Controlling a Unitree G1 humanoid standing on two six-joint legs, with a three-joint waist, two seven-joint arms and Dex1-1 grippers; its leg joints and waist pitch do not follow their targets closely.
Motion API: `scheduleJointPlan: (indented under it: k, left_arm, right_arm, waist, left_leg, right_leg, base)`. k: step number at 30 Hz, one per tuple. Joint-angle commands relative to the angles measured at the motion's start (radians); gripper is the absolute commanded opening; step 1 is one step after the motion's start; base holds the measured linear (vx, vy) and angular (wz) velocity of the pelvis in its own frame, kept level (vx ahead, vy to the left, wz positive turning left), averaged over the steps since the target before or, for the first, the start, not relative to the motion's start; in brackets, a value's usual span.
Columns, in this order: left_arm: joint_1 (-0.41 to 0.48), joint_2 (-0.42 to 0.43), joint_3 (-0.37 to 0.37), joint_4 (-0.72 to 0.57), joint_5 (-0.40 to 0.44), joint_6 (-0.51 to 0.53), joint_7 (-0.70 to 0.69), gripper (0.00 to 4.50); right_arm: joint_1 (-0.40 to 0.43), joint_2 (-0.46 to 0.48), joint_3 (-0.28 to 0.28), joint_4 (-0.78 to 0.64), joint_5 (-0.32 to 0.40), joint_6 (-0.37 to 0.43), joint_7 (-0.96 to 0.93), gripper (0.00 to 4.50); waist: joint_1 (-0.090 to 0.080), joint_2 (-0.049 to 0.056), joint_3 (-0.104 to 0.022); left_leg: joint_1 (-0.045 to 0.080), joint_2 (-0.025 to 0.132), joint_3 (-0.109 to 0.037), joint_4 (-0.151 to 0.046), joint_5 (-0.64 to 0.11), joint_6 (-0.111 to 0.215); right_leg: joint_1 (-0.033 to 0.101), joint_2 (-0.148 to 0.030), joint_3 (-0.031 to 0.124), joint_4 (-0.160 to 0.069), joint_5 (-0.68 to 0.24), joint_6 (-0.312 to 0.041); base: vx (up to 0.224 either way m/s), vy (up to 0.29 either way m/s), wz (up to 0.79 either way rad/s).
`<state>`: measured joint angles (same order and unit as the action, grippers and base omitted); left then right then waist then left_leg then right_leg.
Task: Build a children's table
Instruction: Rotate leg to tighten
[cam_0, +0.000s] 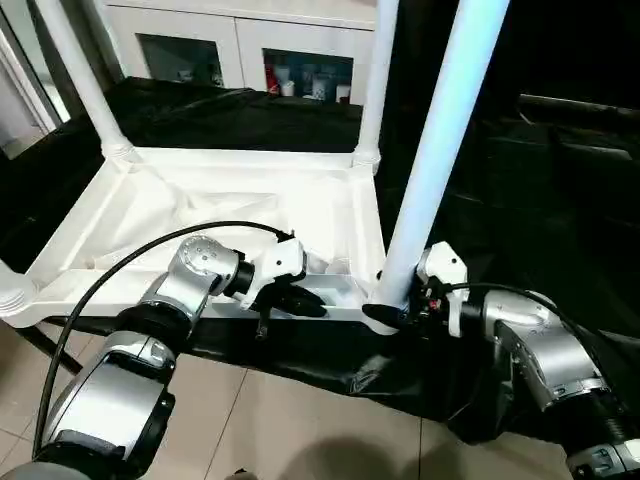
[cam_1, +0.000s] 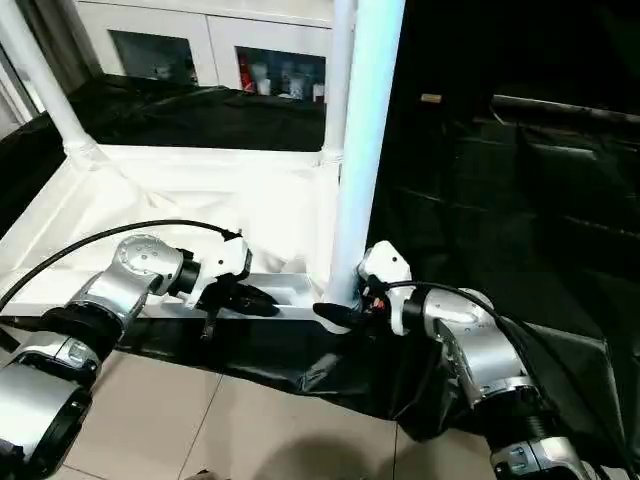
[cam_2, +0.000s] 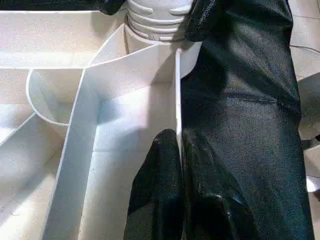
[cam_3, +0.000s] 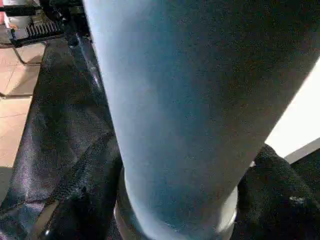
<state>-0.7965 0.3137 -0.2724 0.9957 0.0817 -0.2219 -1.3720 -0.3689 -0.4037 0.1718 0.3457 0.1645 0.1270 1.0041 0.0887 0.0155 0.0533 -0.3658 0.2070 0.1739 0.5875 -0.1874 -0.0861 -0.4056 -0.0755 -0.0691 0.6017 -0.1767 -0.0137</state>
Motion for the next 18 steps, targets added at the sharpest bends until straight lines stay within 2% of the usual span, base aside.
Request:
scheduleJointPlan:
  k: [1, 3, 5, 6, 8, 9, 11, 12, 13, 14, 15, 16, 18]
  left_arm:
    - [0.003, 0.011, 0.004, -0.031, -0.009, 0.003, -0.019, 0.0]
    - [0.003, 0.008, 0.008, -0.031, -0.011, 0.005, -0.014, 0.0]
    - [-0.002, -0.009, 0.011, -0.016, -0.001, 0.0, 0.048, 0.0]
    - [-0.003, -0.011, 0.011, -0.015, -0.001, 0.001, 0.051, 0.0]
    - [-0.018, -0.043, 0.017, 0.016, 0.014, 0.02, 0.144, 0.0]
    - [-0.018, -0.043, 0.017, 0.016, 0.014, 0.02, 0.144, 0.0]
    - [-0.045, -0.112, 0.013, 0.072, 0.054, 0.03, 0.333, 0.0]
    - [-0.045, -0.112, 0.013, 0.072, 0.054, 0.03, 0.333, 0.0]
    - [-0.053, -0.14, 0.017, 0.086, 0.055, 0.039, 0.379, 0.0]
    - [-0.06, -0.167, 0.016, 0.096, 0.057, 0.045, 0.414, 0.0]
    - [-0.069, -0.204, 0.015, 0.109, 0.06, 0.054, 0.46, 0.0]
    - [-0.074, -0.235, 0.008, 0.119, 0.066, 0.066, 0.486, 0.0]
    - [-0.08, -0.273, -0.006, 0.131, 0.076, 0.077, 0.519, 0.0]
  right_arm:
    - [-0.005, -0.011, -0.001, -0.002, 0.0, 0.005, 0.002, 2.89]
    - [-0.004, -0.006, -0.008, -0.001, 0.005, 0.008, -0.006, 2.76]
    - [-0.006, 0.028, -0.038, 0.021, 0.015, 0.022, -0.069, 2.73]
    - [-0.007, 0.031, -0.04, 0.023, 0.016, 0.024, -0.073, 2.73]
    - [-0.017, 0.092, -0.094, 0.07, 0.049, 0.054, -0.166, 2.71]
    - [-0.017, 0.092, -0.094, 0.07, 0.049, 0.054, -0.166, 2.71]
    - [-0.014, 0.175, -0.093, 0.12, -0.004, 0.033, -0.331, 2.7]
    - [-0.014, 0.175, -0.093, 0.12, -0.004, 0.033, -0.331, 2.7]
    - [-0.015, 0.209, -0.096, 0.139, -0.026, 0.021, -0.409, 2.7]
    - [-0.018, 0.24, -0.099, 0.157, -0.046, 0.011, -0.483, 2.7]
    - [-0.024, 0.281, -0.104, 0.183, -0.074, -0.002, -0.587, 2.7]
    - [-0.033, 0.319, -0.113, 0.204, -0.089, -0.004, -0.675, 2.7]
    - [-0.049, 0.368, -0.123, 0.231, -0.107, -0.001, -0.763, 2.7]
  waist:
    - [0.002, -0.003, -0.07]
    - [0.002, -0.004, -0.071]
    - [0.002, -0.003, -0.071]
    - [0.0, -0.003, -0.07]
    - [-0.002, -0.003, -0.07]
    - [-0.004, -0.004, -0.069]
    - [-0.007, -0.001, -0.067]
    - [-0.008, -0.001, -0.066]
    - [-0.009, -0.005, -0.065]
    - [-0.008, -0.005, -0.064]
    - [-0.011, -0.005, -0.061]
    - [-0.014, -0.003, -0.06]
    - [-0.017, -0.005, -0.06]
  left_leg:
    - [0.007, 0.026, 0.001, -0.063, -0.153, 0.075]
    - [0.007, 0.026, 0.001, -0.062, -0.148, 0.075]
    - [0.007, 0.026, 0.001, -0.062, -0.144, 0.076]
    - [0.007, 0.026, 0.001, -0.062, -0.147, 0.074]
    - [0.008, 0.025, 0.0, -0.064, -0.164, 0.062]
    - [0.009, 0.024, -0.001, -0.065, -0.172, 0.054]
    - [0.011, 0.022, 0.0, -0.065, -0.18, 0.042]
    - [0.012, 0.022, -0.001, -0.066, -0.187, 0.035]
    - [0.013, 0.019, -0.001, -0.068, -0.196, 0.024]
    - [0.015, 0.019, -0.001, -0.069, -0.204, 0.021]
    - [0.011, 0.017, -0.002, -0.071, -0.21, 0.014]
    - [0.017, 0.016, -0.002, -0.074, -0.229, 0.001]
    - [0.02, 0.014, -0.004, -0.076, -0.244, -0.005]
  right_leg:
    - [0.063, -0.066, 0.043, -0.058, -0.101, -0.265]
    - [0.064, -0.065, 0.043, -0.058, -0.093, -0.265]
    - [0.063, -0.065, 0.043, -0.056, -0.083, -0.268]
    - [0.061, -0.065, 0.043, -0.057, -0.089, -0.268]
    - [0.061, -0.067, 0.043, -0.061, -0.126, -0.262]
    - [0.06, -0.067, 0.043, -0.063, -0.146, -0.257]
    - [0.056, -0.065, 0.045, -0.068, -0.166, -0.247]
    - [0.055, -0.066, 0.045, -0.069, -0.181, -0.243]
    - [0.057, -0.066, 0.045, -0.074, -0.219, -0.226]
    - [0.056, -0.067, 0.045, -0.076, -0.238, -0.221]
    - [0.057, -0.067, 0.046, -0.079, -0.27, -0.204]
    - [0.052, -0.066, 0.046, -0.085, -0.309, -0.191]
    - [0.052, -0.066, 0.045, -0.089, -0.354, -0.172]
  base:
    - [0.0, 0.0, 0.0]
    - [0.0, 0.0, 0.0]
    - [0.0, 0.0, 0.0]
    - [0.0, 0.0, 0.0]
    - [0.0, 0.0, 0.0]
    - [0.0, 0.0, 0.0]
    - [0.0, 0.0, 0.0]
    - [0.0, 0.0, 0.0]
    - [0.0, 0.0, 0.0]
    - [0.0, 0.0, 0.0]
    - [0.0, 0.0, 0.0]
    - [0.0, 0.0, 0.0]
    - [0.0, 0.0, 0.0]
